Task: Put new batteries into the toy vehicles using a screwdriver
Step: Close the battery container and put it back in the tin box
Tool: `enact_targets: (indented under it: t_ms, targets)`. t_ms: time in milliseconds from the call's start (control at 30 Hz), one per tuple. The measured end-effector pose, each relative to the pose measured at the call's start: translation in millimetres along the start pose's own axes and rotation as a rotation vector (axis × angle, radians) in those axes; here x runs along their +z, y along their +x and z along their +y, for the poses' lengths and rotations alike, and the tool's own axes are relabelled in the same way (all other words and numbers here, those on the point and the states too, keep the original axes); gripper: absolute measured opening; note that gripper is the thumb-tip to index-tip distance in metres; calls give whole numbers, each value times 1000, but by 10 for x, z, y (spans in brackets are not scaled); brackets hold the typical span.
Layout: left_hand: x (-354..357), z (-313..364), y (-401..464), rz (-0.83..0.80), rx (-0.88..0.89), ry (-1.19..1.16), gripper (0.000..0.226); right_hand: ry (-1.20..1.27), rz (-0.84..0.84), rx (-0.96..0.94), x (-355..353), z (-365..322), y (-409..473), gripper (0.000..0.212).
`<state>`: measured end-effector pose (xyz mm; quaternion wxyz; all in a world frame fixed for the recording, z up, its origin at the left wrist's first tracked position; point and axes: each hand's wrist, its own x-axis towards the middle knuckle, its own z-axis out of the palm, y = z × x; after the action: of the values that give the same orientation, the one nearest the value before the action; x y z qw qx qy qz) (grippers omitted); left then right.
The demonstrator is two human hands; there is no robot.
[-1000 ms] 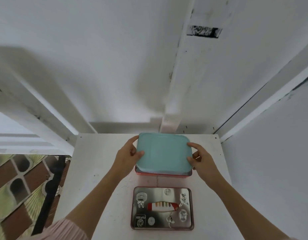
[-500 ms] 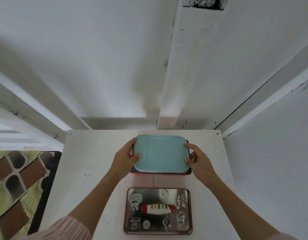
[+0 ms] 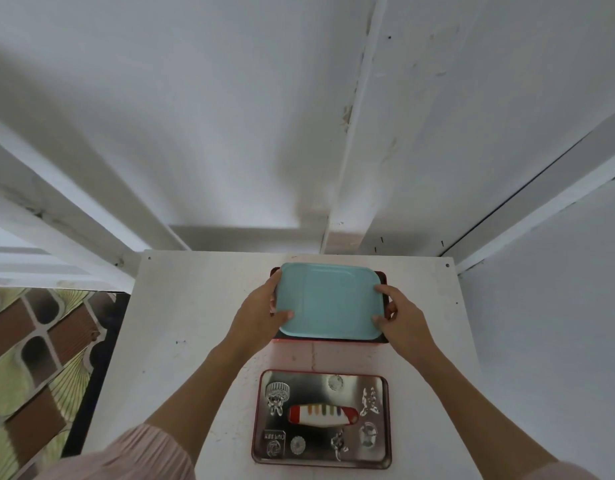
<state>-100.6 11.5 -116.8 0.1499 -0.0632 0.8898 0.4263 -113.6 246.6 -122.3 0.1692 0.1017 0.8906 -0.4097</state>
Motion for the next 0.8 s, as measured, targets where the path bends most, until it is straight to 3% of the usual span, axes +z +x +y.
enact_targets:
  t_ms: [133, 267, 600, 800]
  targets:
    - [3, -76, 17, -69, 27, 108, 79, -57, 12, 34, 58, -24, -22, 56]
    - [13, -109, 26, -57, 55, 502, 88, -78, 16, 68, 128, -31, -53, 58]
    - [145, -185, 29, -19, 33, 536, 90, -456, -77, 14, 184, -74, -135, 63]
    - [96, -189, 69, -28, 90, 672, 85, -652, -134, -22, 78, -171, -96, 50]
